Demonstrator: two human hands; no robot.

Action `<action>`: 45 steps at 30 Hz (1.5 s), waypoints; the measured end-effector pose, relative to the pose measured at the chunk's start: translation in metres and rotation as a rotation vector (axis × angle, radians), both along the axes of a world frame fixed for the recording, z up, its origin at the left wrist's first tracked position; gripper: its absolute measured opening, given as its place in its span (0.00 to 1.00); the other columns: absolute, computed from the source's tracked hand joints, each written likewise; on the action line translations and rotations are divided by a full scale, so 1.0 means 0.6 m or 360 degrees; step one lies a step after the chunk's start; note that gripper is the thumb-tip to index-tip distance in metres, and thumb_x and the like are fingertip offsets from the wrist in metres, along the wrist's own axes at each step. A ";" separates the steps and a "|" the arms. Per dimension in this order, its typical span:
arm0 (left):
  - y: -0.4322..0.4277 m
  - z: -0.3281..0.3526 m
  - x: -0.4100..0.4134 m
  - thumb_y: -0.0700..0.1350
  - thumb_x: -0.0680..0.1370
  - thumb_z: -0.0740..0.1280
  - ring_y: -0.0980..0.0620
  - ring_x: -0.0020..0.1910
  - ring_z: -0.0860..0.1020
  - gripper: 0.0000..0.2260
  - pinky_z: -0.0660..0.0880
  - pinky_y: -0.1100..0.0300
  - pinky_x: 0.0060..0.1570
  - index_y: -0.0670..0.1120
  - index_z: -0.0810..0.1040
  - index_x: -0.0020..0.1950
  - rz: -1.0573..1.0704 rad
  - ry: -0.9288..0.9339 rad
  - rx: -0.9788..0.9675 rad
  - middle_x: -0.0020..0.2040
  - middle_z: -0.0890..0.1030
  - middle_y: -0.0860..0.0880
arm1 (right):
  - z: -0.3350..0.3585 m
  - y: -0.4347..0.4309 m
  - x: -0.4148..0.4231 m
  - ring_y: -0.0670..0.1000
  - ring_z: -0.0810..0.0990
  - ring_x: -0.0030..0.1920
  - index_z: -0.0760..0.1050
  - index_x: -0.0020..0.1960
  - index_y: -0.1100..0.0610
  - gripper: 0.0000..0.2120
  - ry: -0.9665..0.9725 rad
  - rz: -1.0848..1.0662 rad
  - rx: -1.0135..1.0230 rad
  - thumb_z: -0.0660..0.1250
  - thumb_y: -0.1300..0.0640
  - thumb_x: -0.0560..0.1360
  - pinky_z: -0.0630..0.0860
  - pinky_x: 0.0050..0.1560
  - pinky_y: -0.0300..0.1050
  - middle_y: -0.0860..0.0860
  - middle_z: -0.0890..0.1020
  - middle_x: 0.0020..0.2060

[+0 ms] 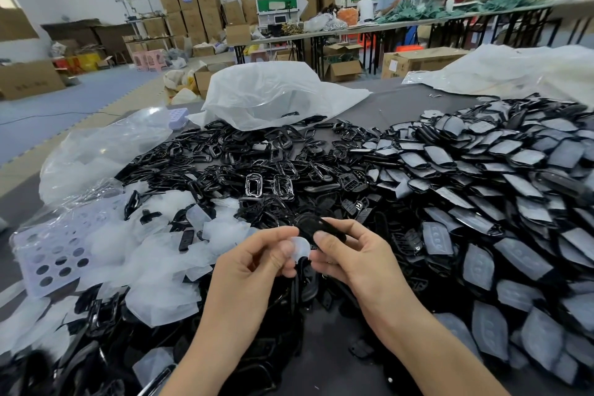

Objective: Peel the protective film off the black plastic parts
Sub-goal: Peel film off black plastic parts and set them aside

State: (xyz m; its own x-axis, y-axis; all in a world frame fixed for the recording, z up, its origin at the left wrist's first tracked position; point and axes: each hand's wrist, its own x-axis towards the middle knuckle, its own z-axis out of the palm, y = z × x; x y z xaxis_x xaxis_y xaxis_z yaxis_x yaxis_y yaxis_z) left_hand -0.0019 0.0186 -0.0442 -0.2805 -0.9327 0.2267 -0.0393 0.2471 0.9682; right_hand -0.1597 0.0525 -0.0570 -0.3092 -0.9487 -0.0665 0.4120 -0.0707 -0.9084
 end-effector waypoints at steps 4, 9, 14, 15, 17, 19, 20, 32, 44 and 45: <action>-0.001 -0.001 0.003 0.55 0.70 0.72 0.53 0.41 0.83 0.11 0.80 0.64 0.48 0.54 0.85 0.50 -0.0064 0.0155 0.0115 0.42 0.86 0.47 | 0.001 0.000 -0.002 0.54 0.87 0.45 0.81 0.55 0.56 0.09 -0.0036 -0.0002 0.0012 0.73 0.63 0.76 0.84 0.45 0.43 0.56 0.87 0.43; 0.004 -0.007 -0.015 0.44 0.78 0.70 0.51 0.39 0.84 0.05 0.79 0.66 0.42 0.54 0.83 0.47 0.0095 0.0179 0.0107 0.43 0.86 0.47 | 0.000 0.000 0.003 0.52 0.87 0.45 0.80 0.56 0.56 0.10 -0.0023 0.0125 0.0016 0.74 0.62 0.75 0.82 0.43 0.40 0.55 0.87 0.44; 0.011 -0.007 -0.023 0.40 0.78 0.70 0.53 0.40 0.83 0.09 0.77 0.69 0.39 0.55 0.82 0.44 0.0322 0.0166 -0.0056 0.51 0.84 0.53 | 0.001 0.003 0.015 0.52 0.87 0.43 0.81 0.54 0.57 0.12 0.0042 0.0218 -0.0025 0.77 0.59 0.72 0.82 0.44 0.39 0.53 0.86 0.40; 0.011 -0.009 -0.023 0.40 0.78 0.70 0.53 0.41 0.82 0.09 0.77 0.67 0.40 0.55 0.81 0.44 0.0340 0.0152 -0.0090 0.52 0.84 0.54 | 0.003 0.004 0.015 0.51 0.87 0.43 0.81 0.54 0.57 0.13 0.0075 0.0228 -0.0034 0.77 0.58 0.71 0.82 0.44 0.39 0.53 0.86 0.39; 0.013 -0.012 -0.024 0.40 0.78 0.70 0.53 0.43 0.82 0.08 0.79 0.63 0.42 0.54 0.80 0.44 0.0369 0.0127 -0.0143 0.51 0.84 0.55 | 0.005 0.005 0.016 0.50 0.86 0.41 0.82 0.54 0.58 0.12 0.0129 0.0248 -0.0050 0.77 0.58 0.72 0.81 0.42 0.37 0.54 0.87 0.39; 0.014 -0.014 -0.025 0.41 0.79 0.69 0.53 0.43 0.83 0.08 0.79 0.62 0.43 0.54 0.79 0.44 0.0417 0.0152 -0.0140 0.46 0.84 0.53 | 0.007 0.005 0.019 0.50 0.87 0.42 0.82 0.55 0.58 0.11 0.0145 0.0267 -0.0071 0.75 0.59 0.74 0.81 0.42 0.37 0.56 0.87 0.41; 0.014 -0.015 -0.026 0.42 0.79 0.69 0.54 0.40 0.82 0.08 0.78 0.64 0.42 0.55 0.79 0.44 0.0448 0.0169 -0.0131 0.42 0.84 0.52 | 0.007 0.005 0.021 0.51 0.87 0.43 0.83 0.55 0.57 0.11 0.0140 0.0274 -0.0087 0.75 0.58 0.74 0.81 0.43 0.37 0.57 0.87 0.42; 0.004 -0.014 -0.022 0.47 0.74 0.71 0.52 0.40 0.84 0.06 0.79 0.66 0.43 0.56 0.82 0.49 0.0107 0.0401 0.0106 0.45 0.85 0.47 | 0.011 0.002 0.019 0.50 0.85 0.39 0.84 0.53 0.55 0.07 0.0119 0.0191 -0.0183 0.70 0.62 0.77 0.80 0.42 0.36 0.58 0.87 0.41; 0.000 -0.012 -0.009 0.45 0.78 0.70 0.54 0.36 0.77 0.06 0.75 0.64 0.40 0.57 0.82 0.48 0.0016 -0.0058 -0.0075 0.36 0.80 0.52 | 0.009 0.003 0.012 0.49 0.86 0.39 0.84 0.52 0.55 0.05 0.0334 0.0185 -0.0193 0.72 0.60 0.76 0.81 0.41 0.37 0.55 0.88 0.42; 0.000 -0.014 -0.009 0.46 0.78 0.71 0.53 0.36 0.76 0.05 0.74 0.60 0.40 0.57 0.82 0.47 0.0025 -0.0054 -0.0072 0.35 0.79 0.51 | 0.008 0.003 0.012 0.49 0.86 0.39 0.84 0.51 0.55 0.05 0.0355 0.0185 -0.0197 0.72 0.61 0.76 0.81 0.41 0.37 0.55 0.87 0.42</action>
